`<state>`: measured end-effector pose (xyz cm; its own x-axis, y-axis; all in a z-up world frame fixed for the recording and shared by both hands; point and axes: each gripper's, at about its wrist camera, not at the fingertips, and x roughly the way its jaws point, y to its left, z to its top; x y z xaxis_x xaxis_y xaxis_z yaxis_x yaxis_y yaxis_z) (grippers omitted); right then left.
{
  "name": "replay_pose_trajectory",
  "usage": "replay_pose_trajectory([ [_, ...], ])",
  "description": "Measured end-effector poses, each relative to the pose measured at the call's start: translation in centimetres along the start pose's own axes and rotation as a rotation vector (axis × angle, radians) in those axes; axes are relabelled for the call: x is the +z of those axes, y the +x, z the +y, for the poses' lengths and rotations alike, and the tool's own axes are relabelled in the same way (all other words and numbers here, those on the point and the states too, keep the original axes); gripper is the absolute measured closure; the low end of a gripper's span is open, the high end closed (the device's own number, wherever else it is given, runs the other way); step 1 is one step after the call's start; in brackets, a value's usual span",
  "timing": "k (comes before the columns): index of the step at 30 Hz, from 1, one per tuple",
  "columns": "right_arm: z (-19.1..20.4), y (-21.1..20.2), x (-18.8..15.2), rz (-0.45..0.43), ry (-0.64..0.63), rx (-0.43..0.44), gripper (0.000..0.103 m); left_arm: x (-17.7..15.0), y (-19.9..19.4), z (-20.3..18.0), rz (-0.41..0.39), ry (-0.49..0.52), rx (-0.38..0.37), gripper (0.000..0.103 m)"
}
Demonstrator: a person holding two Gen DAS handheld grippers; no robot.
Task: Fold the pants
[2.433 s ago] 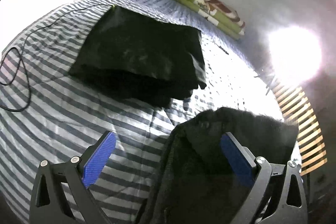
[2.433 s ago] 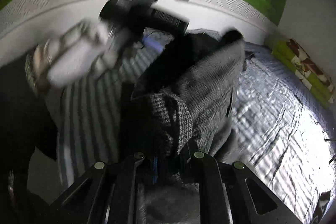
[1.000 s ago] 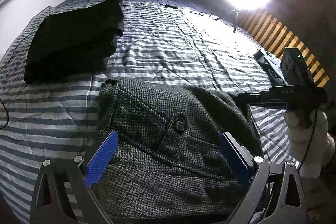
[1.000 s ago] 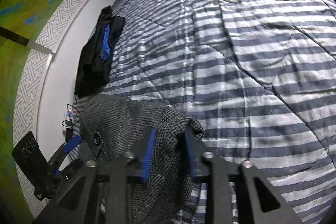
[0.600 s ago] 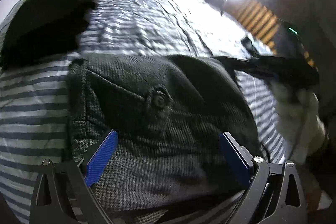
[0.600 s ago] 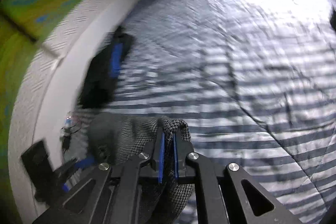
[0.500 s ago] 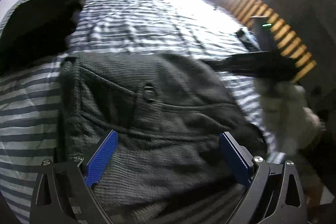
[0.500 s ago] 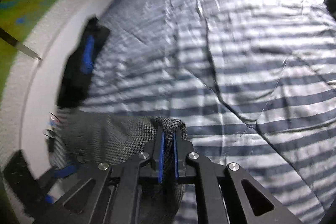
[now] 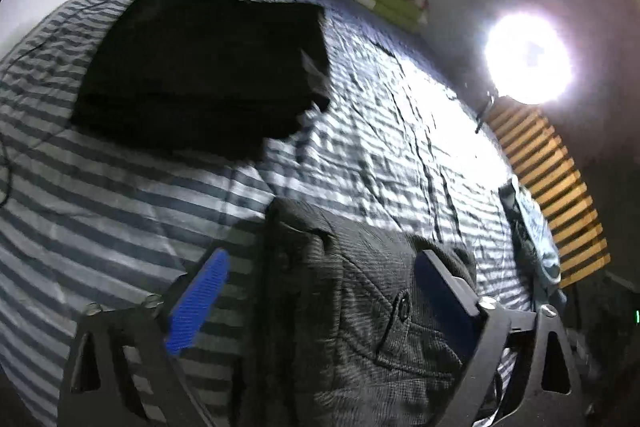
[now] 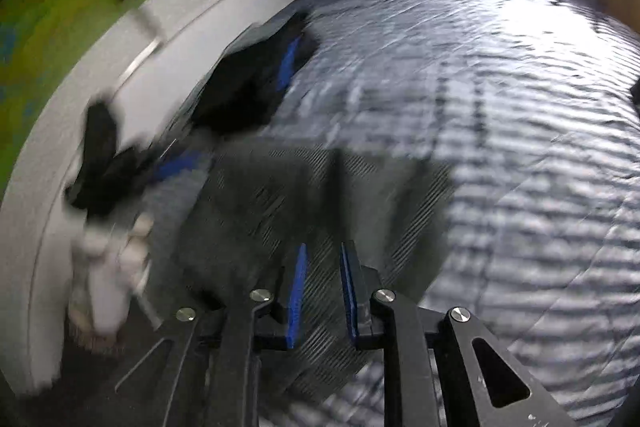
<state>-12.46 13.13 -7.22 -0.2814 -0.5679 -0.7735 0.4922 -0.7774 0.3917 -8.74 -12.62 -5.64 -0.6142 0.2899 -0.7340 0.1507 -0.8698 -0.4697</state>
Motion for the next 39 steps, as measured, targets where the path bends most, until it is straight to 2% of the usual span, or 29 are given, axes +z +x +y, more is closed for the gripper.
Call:
replay_pose_trajectory([
  [1,0.6,0.5,-0.8,0.021,-0.032,-0.007,0.082,-0.1,0.5,-0.2,0.018,0.009,0.005,0.032],
  [2,1.2,1.2,-1.6,0.043,-0.073,-0.032,0.082,-0.5,1.2,-0.6,0.045,0.026,0.023,0.042],
  [3,1.6,2.0,-2.4,0.068,-0.118,-0.074,0.082,-0.9,1.6,-0.7,0.063,0.042,0.038,0.060],
  [4,1.8,2.8,-3.2,0.100,-0.166,-0.125,0.082,-1.4,1.9,-0.8,0.075,0.060,0.065,0.061],
  [6,1.1,3.4,-4.3,0.147,-0.205,-0.150,0.082,-2.7,1.8,-0.4,0.091,0.080,0.088,0.061],
  [9,-0.4,2.1,-4.0,0.184,-0.152,-0.060,0.077,-4.7,1.5,0.9,0.112,0.069,0.090,0.060],
  [11,-1.7,0.5,-2.4,0.135,-0.082,0.024,0.076,-4.9,1.3,1.3,0.101,0.057,0.076,0.059],
  [12,-2.8,-0.2,-1.2,0.090,-0.027,0.024,0.072,-4.6,0.9,1.5,0.087,0.046,0.065,0.056],
  [13,-4.0,-0.7,0.0,0.051,0.032,0.015,0.068,-4.2,0.6,1.5,0.070,0.034,0.062,0.041],
  [14,-5.6,-1.0,1.3,0.014,0.099,0.006,0.068,-3.7,0.3,1.6,0.054,0.024,0.066,0.031],
  [15,-7.0,-0.8,2.5,-0.009,0.154,-0.007,0.068,-3.1,0.0,1.7,0.028,0.010,0.066,0.016],
  [17,-9.5,0.2,4.3,-0.014,0.265,-0.025,0.068,-1.8,-0.3,1.4,-0.010,-0.015,0.037,0.013],
  [19,-12.1,2.3,5.6,0.030,0.381,-0.006,0.068,-0.7,0.0,1.2,-0.022,-0.026,0.037,0.012],
  [23,-14.8,5.1,5.9,0.071,0.512,0.040,0.068,0.4,2.3,1.3,0.046,-0.047,0.038,0.012],
  [26,-14.9,6.4,5.9,0.089,0.534,0.060,0.070,0.3,4.5,1.5,0.100,-0.065,0.057,0.013],
  [27,-14.2,6.6,5.6,0.089,0.524,0.061,0.082,0.0,4.9,1.6,0.104,-0.072,0.061,0.021],
  [28,-13.9,6.7,5.7,0.089,0.505,0.052,0.091,-0.2,5.2,1.6,0.107,-0.078,0.064,0.037],
  [31,-11.2,4.6,6.4,0.041,0.400,0.040,0.095,-0.8,4.2,0.3,0.072,-0.026,0.087,0.052],
  [33,-9.8,3.2,7.2,-0.026,0.309,0.032,0.096,-1.2,4.1,-0.3,0.061,0.012,0.119,0.055],
  [35,-10.1,3.3,7.8,-0.065,0.258,-0.003,0.097,-1.6,4.9,0.0,0.077,0.012,0.119,0.055],
  [38,-14.3,7.9,7.0,0.058,0.397,-0.050,0.096,-1.8,5.3,-0.4,0.084,0.030,0.116,0.052],
  [39,-14.7,8.3,6.7,0.057,0.397,-0.043,0.095,-1.9,4.9,-0.6,0.082,0.045,0.131,0.051],
])
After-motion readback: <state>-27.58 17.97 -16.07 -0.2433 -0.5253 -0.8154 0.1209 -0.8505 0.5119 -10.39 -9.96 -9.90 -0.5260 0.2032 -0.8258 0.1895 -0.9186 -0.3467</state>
